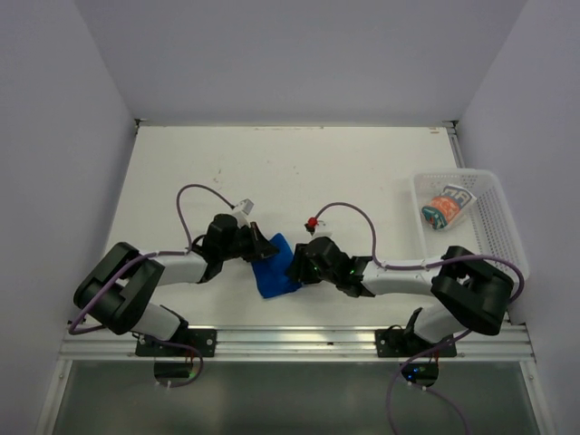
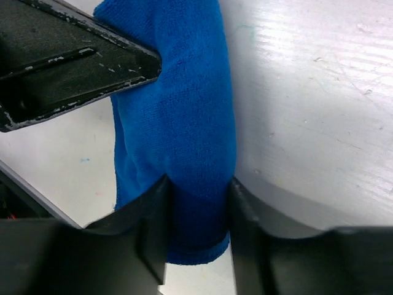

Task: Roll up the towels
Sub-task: Roll the towel

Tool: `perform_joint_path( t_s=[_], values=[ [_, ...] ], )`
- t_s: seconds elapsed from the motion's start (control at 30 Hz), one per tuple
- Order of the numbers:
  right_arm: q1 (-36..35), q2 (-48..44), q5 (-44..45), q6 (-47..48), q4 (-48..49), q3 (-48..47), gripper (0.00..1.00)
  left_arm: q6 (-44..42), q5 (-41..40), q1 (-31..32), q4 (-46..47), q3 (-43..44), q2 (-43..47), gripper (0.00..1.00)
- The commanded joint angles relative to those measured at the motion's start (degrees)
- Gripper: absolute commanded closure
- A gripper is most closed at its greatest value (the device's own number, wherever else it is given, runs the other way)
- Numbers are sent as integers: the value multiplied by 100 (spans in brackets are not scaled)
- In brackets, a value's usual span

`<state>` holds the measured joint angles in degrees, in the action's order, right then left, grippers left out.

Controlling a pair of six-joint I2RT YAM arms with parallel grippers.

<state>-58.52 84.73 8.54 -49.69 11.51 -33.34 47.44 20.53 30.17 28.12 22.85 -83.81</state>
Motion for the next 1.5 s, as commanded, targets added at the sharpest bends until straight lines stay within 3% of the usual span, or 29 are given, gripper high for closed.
perform_joint_path(
  t_s=[0.0, 0.07, 0.2, 0.43, 0.67, 1.07, 1.47],
  values=[
    [-10, -78, -107, 82, 72, 39, 64, -147, -322, -38, -878, -264, -127, 100],
    [-19, -184, 68, 335, -217, -137, 76, -147, -305, -38, -913, -202, -118, 100],
    [-89, -290, 902, 811, -1463, -550, 83, -217, -340, -64, -1168, 227, 83, 100],
    [-457, -325, 2167, 1172, -2547, -980, 85, -481, -586, -126, -2020, 1098, 514, 100],
    [-1213, 350, 3548, 1278, -3593, -1797, 85, -367, -323, -126, -1802, 1371, 585, 100],
    [-1926, 1968, 4499, 707, -5131, -3257, 83, -209, -261, 287, -1397, 1477, 383, 100],
    [-1988, 2250, 4332, 706, -5044, -3451, 82, -147, -278, 604, -896, 1205, -125, 100]
  ],
)
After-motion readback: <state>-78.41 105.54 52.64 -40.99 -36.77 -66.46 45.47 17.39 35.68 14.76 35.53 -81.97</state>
